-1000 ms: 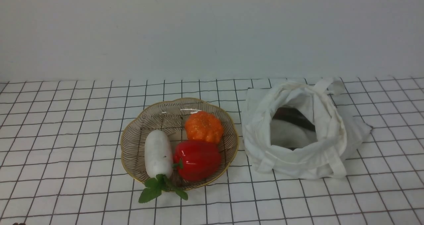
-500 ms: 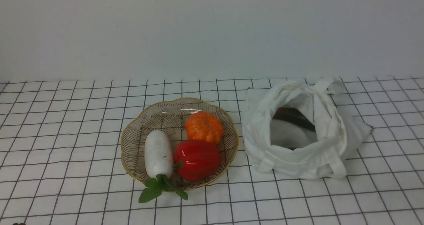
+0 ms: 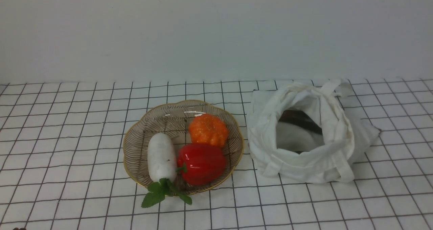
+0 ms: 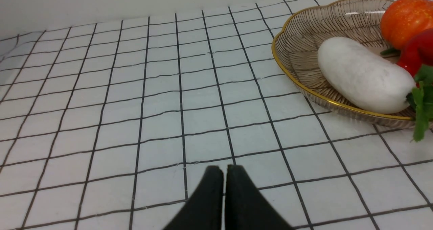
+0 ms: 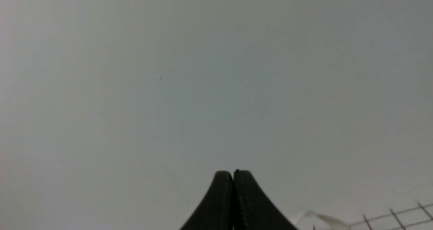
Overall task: Take vegetables from bag on white checkered tablecloth place on plate.
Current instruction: 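Reach into the white cloth bag and grasp a vegetable inside with the right gripper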
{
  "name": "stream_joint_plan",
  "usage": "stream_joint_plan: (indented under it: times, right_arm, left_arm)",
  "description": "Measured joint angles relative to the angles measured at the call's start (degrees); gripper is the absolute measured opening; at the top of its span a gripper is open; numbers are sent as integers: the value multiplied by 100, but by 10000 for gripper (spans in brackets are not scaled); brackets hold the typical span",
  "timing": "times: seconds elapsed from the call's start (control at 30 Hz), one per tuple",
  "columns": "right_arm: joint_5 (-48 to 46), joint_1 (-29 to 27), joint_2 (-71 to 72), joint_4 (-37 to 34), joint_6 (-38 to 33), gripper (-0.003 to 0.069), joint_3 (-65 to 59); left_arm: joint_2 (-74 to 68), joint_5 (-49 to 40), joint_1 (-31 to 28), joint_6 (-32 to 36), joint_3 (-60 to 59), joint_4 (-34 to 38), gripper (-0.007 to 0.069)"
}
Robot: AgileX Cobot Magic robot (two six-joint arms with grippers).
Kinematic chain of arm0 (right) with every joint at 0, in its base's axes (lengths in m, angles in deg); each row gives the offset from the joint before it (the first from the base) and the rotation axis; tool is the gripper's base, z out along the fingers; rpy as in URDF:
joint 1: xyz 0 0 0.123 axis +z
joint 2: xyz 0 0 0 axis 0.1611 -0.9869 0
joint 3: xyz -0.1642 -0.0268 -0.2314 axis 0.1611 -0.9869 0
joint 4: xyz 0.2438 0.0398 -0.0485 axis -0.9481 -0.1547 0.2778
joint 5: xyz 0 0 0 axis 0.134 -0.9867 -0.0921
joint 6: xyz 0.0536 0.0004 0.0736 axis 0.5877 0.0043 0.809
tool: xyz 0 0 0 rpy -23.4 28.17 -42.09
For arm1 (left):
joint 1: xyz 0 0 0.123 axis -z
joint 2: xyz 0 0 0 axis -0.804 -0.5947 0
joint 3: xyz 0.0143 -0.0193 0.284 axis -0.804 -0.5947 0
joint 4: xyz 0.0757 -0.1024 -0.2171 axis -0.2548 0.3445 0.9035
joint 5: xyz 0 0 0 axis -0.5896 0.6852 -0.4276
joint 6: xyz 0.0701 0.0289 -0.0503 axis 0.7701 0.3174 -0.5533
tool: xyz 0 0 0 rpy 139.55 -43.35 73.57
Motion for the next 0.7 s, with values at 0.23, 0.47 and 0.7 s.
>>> stream_joint_plan:
  times: [0.23, 0.47, 0.7]
  right_arm:
    - [-3068, 770, -2587, 482, -841, -14, 2081]
    - [-3961, 1119, -5113, 365, -2672, -14, 3171]
    - [-3845, 1131, -7275, -106, -3834, -14, 4254]
  left_arm:
    - [0, 0, 0, 0, 0, 0, -8]
    - [0, 0, 0, 0, 0, 0, -8]
    - [0, 0, 0, 0, 0, 0, -8]
